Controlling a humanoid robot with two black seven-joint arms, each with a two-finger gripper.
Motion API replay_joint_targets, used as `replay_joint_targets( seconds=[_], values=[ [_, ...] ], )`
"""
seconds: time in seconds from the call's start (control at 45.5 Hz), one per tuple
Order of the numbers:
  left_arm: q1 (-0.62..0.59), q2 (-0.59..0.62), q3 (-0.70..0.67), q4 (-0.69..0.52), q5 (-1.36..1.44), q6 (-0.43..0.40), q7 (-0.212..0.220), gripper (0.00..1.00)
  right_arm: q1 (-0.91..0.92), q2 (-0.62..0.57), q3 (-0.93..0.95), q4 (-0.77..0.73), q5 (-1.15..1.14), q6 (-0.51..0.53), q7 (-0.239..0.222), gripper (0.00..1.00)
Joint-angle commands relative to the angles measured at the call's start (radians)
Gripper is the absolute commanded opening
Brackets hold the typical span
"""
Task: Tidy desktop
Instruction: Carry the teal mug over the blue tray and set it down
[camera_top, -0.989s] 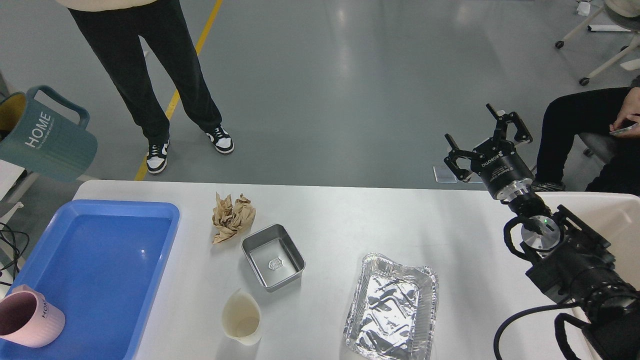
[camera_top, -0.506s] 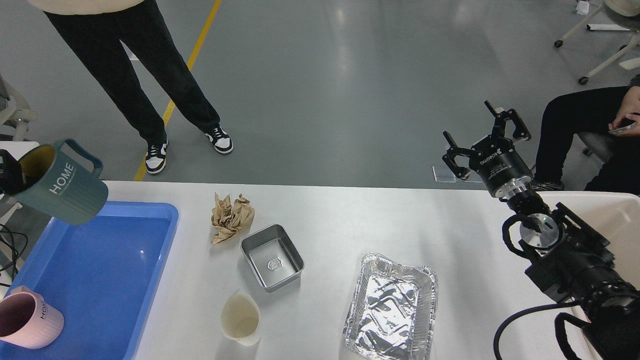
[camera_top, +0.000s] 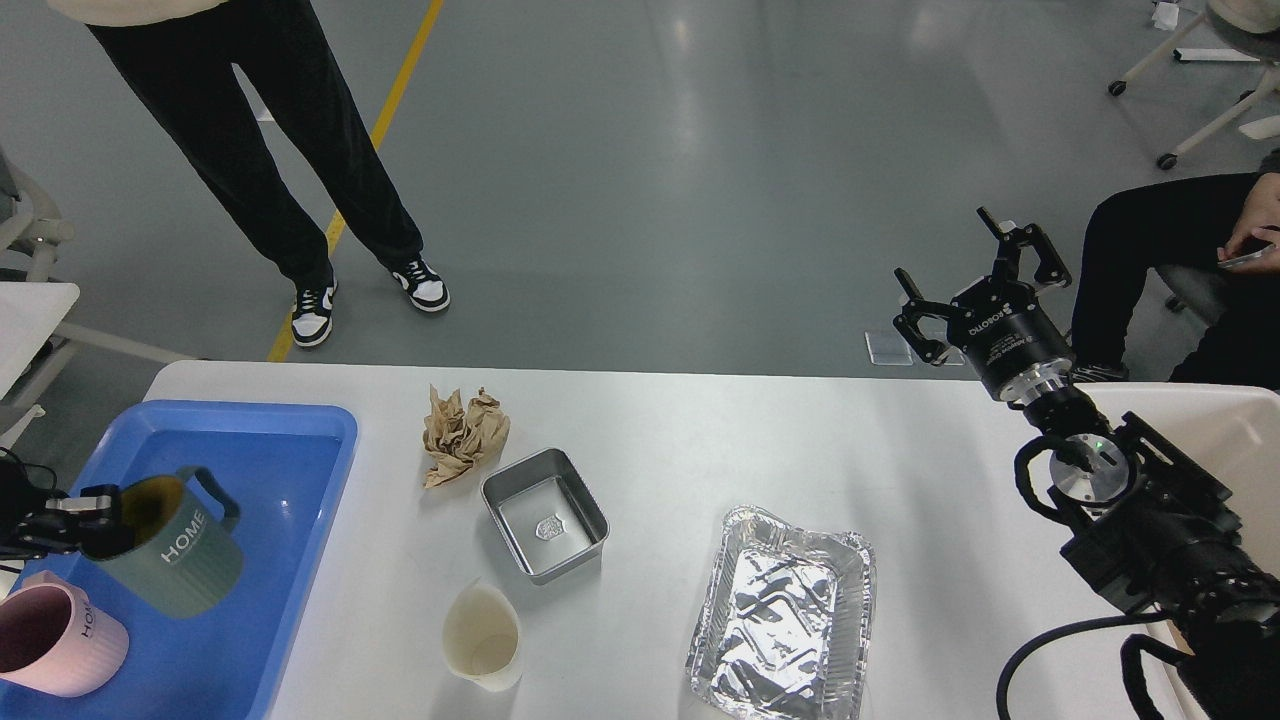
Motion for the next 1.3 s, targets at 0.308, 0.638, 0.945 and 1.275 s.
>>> replay_joint_targets(
  seconds=[0.308, 0.638, 0.945, 1.275],
  values=[
    [0.149, -0.032, 0.004, 0.002, 0.201, 0.049, -0.115, 0.00, -0.023, -0.003, 0.000, 0.020, 0.002, 0.002, 0.002, 1.00],
    [0.236, -0.035, 0.017, 0.008, 0.332, 0.248, -0.207, 0.00, -0.024, -0.003, 0.000, 0.020, 0.000, 0.002, 0.002, 1.00],
    [0.306, -0.067, 0.025, 0.034, 0.376, 0.366, -0.235, 0.00, -0.033, -0.003, 0.000, 0.020, 0.000, 0.003, 0.003, 1.00],
    [0.321, -0.112, 0.025, 0.051, 0.402, 0.409, -0.236, 0.06, -0.044, -0.003, 0.002, 0.021, 0.000, 0.005, 0.003, 1.00]
  ],
)
